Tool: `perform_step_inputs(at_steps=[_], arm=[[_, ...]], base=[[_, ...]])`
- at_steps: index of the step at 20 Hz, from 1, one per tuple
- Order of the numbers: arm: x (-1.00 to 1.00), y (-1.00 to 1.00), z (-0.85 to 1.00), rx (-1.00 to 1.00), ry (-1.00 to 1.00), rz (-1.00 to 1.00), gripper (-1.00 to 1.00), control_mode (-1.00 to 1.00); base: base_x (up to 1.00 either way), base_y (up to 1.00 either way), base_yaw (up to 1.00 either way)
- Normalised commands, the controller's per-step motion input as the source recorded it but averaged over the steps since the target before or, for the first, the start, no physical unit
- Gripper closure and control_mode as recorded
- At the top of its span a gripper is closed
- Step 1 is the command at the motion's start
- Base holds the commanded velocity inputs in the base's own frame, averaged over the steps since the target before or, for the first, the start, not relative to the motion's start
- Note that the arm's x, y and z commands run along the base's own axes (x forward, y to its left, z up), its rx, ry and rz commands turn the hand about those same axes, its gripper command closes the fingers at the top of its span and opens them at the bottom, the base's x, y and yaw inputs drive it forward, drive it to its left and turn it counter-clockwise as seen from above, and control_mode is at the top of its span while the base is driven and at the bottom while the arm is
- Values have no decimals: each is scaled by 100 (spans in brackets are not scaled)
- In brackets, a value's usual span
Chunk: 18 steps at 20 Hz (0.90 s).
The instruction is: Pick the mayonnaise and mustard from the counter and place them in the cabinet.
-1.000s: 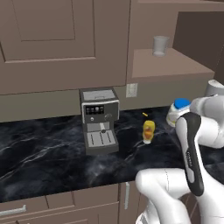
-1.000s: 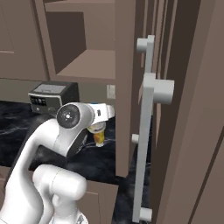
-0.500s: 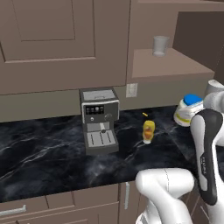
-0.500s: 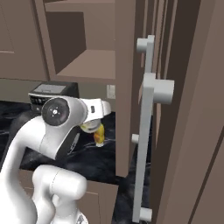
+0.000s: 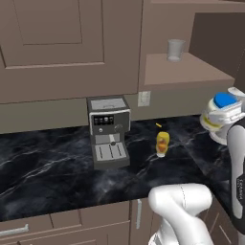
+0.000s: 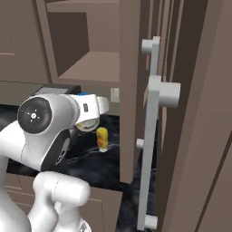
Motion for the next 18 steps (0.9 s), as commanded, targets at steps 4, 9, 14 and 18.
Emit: perform_step_inputs(at_steps=[4,9,14,18], arm=[[-14,18,55,0,-2,0,100,-100],[-11,17,61,0,0,0,100,-100],[-3,15,47,0,0,0,100,-100],[0,6,24,0,-3,0,100,-100]], base=[[0,0,0],[0,0,0],[0,0,0],[0,0,0]])
